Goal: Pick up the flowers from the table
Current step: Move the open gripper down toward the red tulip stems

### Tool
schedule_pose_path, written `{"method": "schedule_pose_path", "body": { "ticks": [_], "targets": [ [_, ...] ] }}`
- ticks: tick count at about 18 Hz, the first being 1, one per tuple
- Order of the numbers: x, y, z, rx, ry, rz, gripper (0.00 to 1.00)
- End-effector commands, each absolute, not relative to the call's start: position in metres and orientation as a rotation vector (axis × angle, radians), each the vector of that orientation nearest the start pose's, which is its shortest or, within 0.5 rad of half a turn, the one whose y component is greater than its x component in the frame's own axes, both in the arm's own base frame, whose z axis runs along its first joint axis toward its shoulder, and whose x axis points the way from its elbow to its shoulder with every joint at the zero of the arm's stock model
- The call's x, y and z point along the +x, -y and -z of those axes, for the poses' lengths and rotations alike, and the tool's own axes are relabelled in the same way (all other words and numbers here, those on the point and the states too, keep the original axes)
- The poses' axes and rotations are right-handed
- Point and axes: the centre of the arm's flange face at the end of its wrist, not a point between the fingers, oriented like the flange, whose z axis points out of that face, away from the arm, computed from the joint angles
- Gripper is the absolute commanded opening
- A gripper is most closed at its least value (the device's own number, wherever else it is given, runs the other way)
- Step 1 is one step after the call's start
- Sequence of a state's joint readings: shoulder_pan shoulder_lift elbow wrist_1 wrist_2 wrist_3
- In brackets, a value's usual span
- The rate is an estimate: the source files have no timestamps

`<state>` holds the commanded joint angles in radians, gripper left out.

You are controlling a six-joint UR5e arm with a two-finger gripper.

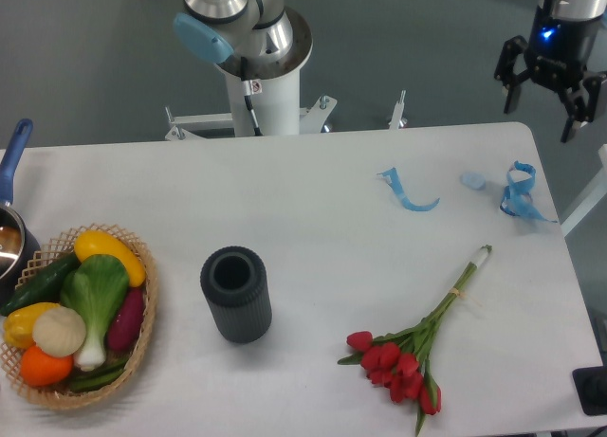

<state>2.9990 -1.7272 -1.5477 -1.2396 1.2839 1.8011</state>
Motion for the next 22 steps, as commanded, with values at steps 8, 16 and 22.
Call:
{"method": "schedule_pose_path", "body": {
  "ticks": [8,16,22],
  "targets": [
    [-0.548,-0.290,-0.386,-2.806,-0.428,-0.168,1.00],
    [-0.568,-0.340,-0.326,-2.864,-0.427,-0.379,1.00],
    [-0.584,-0.371,-0.290,-2.881,-0.396,-0.317,1.00]
  ]
}}
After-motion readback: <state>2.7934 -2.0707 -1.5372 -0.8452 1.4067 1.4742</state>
